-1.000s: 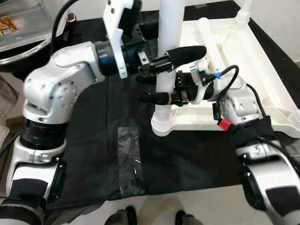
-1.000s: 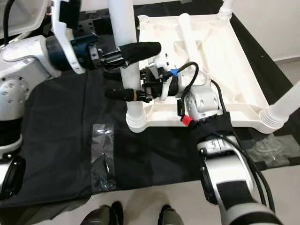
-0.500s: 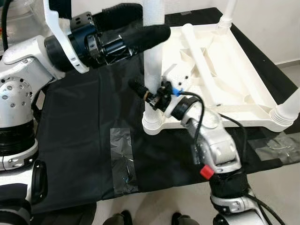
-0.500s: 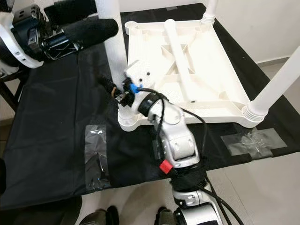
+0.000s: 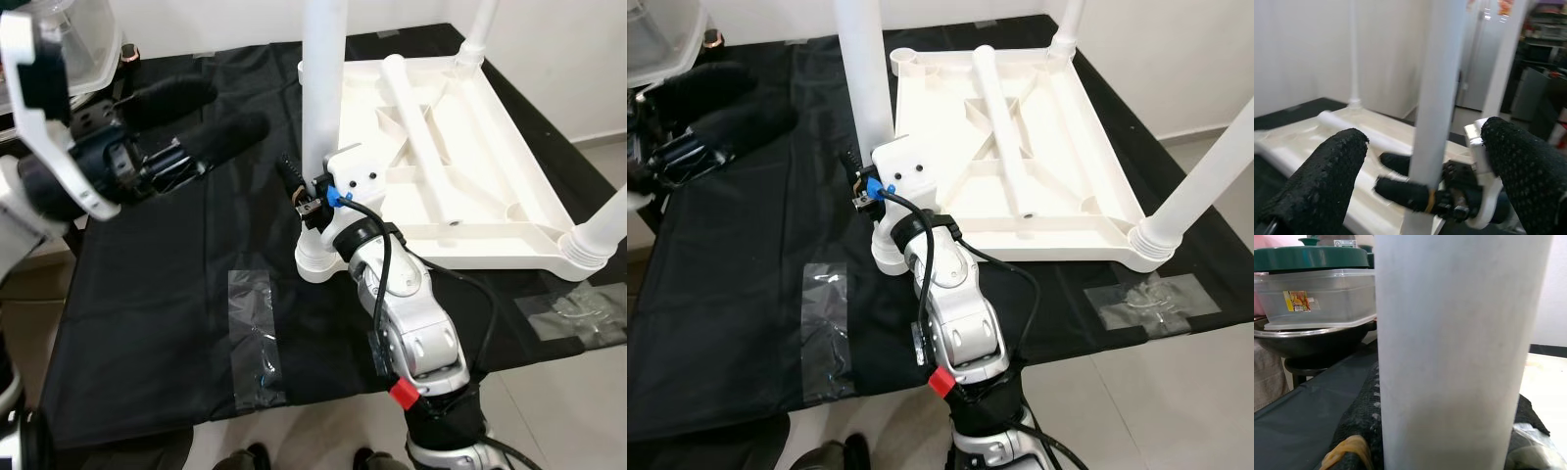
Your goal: Building children table
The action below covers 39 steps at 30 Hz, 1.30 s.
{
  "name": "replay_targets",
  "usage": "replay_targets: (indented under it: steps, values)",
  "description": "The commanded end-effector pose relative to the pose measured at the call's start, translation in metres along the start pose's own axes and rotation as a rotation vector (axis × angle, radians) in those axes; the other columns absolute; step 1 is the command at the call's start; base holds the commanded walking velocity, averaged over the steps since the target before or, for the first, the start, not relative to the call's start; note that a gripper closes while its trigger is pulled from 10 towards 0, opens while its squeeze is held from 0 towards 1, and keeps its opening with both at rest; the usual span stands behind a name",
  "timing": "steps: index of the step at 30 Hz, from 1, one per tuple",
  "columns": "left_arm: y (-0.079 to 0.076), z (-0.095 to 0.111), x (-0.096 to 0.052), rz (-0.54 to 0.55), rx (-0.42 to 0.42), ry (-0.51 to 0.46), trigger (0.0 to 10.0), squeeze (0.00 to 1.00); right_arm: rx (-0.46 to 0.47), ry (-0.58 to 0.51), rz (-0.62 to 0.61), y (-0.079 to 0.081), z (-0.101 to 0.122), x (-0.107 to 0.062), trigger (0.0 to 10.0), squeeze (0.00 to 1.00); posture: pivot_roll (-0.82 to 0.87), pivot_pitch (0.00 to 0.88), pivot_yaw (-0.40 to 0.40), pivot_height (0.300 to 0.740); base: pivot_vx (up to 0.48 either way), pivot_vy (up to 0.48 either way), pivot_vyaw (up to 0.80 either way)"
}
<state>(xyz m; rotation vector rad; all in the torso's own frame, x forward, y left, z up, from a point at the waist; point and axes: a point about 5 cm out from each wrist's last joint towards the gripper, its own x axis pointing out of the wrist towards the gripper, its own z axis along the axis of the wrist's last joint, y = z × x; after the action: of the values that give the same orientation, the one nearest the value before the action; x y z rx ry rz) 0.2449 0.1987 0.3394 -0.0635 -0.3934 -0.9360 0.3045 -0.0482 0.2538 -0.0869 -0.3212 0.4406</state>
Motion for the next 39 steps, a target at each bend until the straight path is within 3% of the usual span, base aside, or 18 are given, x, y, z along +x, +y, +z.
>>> replay_targets:
  steps: [1,5,6,7,9,15,16,19,20,22,23,24,26,27,28,33,35,39]
  values:
    - [0.002,-0.002,-0.004,0.040,0.012,-0.013,10.0,1.00,0.019,0.174,-0.036,-0.004,-0.033,-0.006,10.0,0.00,0.04,0.206,0.016,0.740,0.000,0.000,0.00]
    - [0.009,-0.016,-0.019,0.183,-0.022,-0.005,10.0,1.00,0.013,0.120,-0.024,-0.007,-0.021,-0.003,10.0,0.00,0.04,0.197,0.018,0.740,0.000,0.000,0.00]
    - [0.010,-0.021,-0.024,0.228,-0.035,0.004,10.0,1.00,0.013,0.103,-0.020,-0.007,-0.018,-0.004,10.0,0.20,0.04,0.196,0.019,0.740,0.000,0.000,0.00]
    - [0.010,-0.027,-0.029,0.264,-0.047,0.018,10.0,1.00,0.017,0.089,-0.025,-0.007,-0.016,-0.004,10.0,0.99,0.05,0.193,0.020,0.740,0.000,0.000,0.00]
    - [0.009,-0.030,-0.032,0.285,-0.053,0.029,10.0,1.00,0.020,0.080,-0.029,-0.007,-0.016,-0.005,10.0,1.00,0.05,0.193,0.020,0.740,0.000,0.000,0.00]
    - [-0.004,-0.059,-0.042,0.328,-0.120,0.084,10.0,1.00,0.111,-0.012,0.108,0.000,-0.002,-0.008,10.0,0.97,0.04,0.182,0.020,0.740,0.000,0.000,0.00]
    - [-0.007,-0.066,-0.042,0.346,-0.135,0.086,10.0,1.00,0.123,-0.046,0.170,0.001,0.003,-0.010,10.0,0.62,0.04,0.182,0.020,0.740,0.000,0.000,0.00]
    - [-0.009,-0.069,-0.041,0.361,-0.143,0.084,10.0,1.00,0.128,-0.069,0.209,0.001,0.007,-0.011,10.0,0.62,0.04,0.186,0.021,0.740,0.000,0.000,0.00]
    - [-0.011,-0.074,-0.040,0.388,-0.142,0.088,10.0,1.00,0.124,-0.085,0.268,-0.002,0.010,-0.012,10.0,0.00,0.05,0.191,0.021,0.740,0.000,0.000,0.00]
    - [-0.011,-0.074,-0.040,0.388,-0.142,0.088,10.0,1.00,0.124,-0.085,0.268,-0.002,0.010,-0.012,10.0,0.00,0.05,0.191,0.021,0.740,0.000,0.000,0.00]
    - [-0.017,-0.087,-0.037,0.466,-0.141,0.103,10.0,0.93,0.016,-0.053,0.458,-0.011,0.009,-0.016,10.0,0.00,0.05,0.207,0.019,0.740,0.000,0.000,0.00]
    - [-0.017,-0.087,-0.037,0.466,-0.141,0.103,10.0,0.93,0.016,-0.053,0.458,-0.011,0.009,-0.016,10.0,0.00,0.05,0.207,0.019,0.740,0.000,0.000,0.00]
    - [-0.028,-0.098,-0.036,0.500,-0.148,0.131,10.0,0.44,-0.084,-0.003,0.571,-0.024,0.009,-0.018,10.0,0.00,0.05,0.221,0.012,0.740,0.000,0.000,0.00]
    - [-0.028,-0.098,-0.036,0.500,-0.148,0.131,10.0,0.44,-0.084,-0.003,0.571,-0.024,0.009,-0.018,10.0,0.00,0.05,0.221,0.012,0.740,0.000,0.000,0.00]
    - [-0.041,-0.104,-0.038,0.491,-0.177,0.144,10.0,0.00,-0.110,0.000,0.605,-0.038,0.016,-0.015,10.0,0.00,0.05,0.231,0.008,0.740,0.000,0.000,0.00]
    - [-0.050,-0.108,-0.041,0.486,-0.179,0.158,10.0,0.00,-0.135,-0.003,0.616,-0.052,0.021,-0.009,10.0,0.00,0.06,0.241,0.004,0.740,0.000,0.000,0.00]
    - [-0.064,-0.109,-0.049,0.468,-0.157,0.173,10.0,0.00,-0.131,-0.005,0.713,-0.063,0.025,-0.007,10.0,0.00,0.07,0.261,-0.007,0.740,0.000,0.000,0.00]
    - [-0.074,-0.106,-0.054,0.456,-0.131,0.167,10.0,0.00,-0.116,-0.007,0.800,-0.071,0.025,-0.008,10.0,0.00,0.08,0.271,-0.014,0.740,0.000,0.000,0.00]
